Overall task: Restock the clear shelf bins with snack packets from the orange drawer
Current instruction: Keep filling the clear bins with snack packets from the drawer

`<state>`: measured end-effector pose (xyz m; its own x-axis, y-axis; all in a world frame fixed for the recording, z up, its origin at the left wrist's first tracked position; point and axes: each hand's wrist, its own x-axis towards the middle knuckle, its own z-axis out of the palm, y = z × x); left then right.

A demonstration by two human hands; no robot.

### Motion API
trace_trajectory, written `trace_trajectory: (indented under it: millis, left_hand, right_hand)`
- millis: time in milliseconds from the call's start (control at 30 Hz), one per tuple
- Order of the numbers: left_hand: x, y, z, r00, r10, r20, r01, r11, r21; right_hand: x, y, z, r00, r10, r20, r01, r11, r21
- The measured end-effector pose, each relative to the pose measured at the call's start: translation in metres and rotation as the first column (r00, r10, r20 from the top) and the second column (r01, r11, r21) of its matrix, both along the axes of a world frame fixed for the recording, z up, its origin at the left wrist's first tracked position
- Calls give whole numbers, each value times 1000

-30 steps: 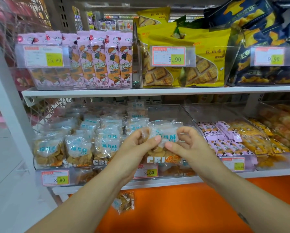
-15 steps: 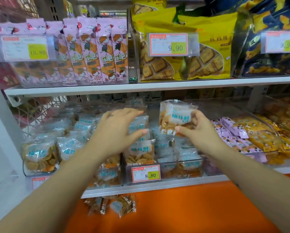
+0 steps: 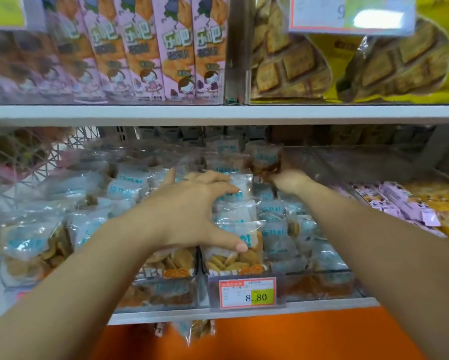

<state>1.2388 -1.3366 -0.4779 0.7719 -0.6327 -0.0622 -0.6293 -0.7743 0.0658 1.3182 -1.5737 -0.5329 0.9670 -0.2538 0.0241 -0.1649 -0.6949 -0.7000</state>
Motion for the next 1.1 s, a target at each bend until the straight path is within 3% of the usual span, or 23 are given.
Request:
trace_trajectory:
  millis: [133, 200, 267, 333, 500, 600, 833, 967, 1100]
  left_hand:
    - [2, 1, -1, 1000, 0, -15, -1, 1000, -15]
    - [1, 0, -2, 1000, -1, -14, 1, 1000, -14]
    - [0, 0, -3, 1000, 1, -10, -2, 1000, -14]
    - [-1, 0, -3, 1000, 4, -9, -4, 1000, -13]
    - [0, -1, -5, 1000, 8, 5, -8, 1000, -16]
    - [-1, -2, -5, 1000, 11, 15, -10, 1000, -10]
    - [-11, -3, -4, 996, 10, 91, -12, 1000, 22]
    - [-29, -4, -3, 982, -6, 191, 23, 996, -88]
    - [-59, 0, -18, 853, -88, 514, 310, 878, -365]
  right_hand:
    - [7, 3, -7, 978, -136, 156, 151, 985, -85]
    - [3, 5, -14, 955, -123, 270, 152, 984, -88]
    - [-1, 7, -19, 943, -70, 325, 146, 965, -216]
    - [5, 4, -26, 950, 15, 311, 111, 918, -382]
    - [21, 1, -28, 979, 102, 174, -14, 894, -447]
    - [13, 6, -25, 996, 47, 70, -8, 880, -476]
    - [-24, 3, -3, 991, 36, 130, 46, 815, -578]
    - [-76, 4, 10, 988, 81, 134, 23, 771, -636]
    - [-139, 6, 0, 894, 209, 397, 25, 861, -508]
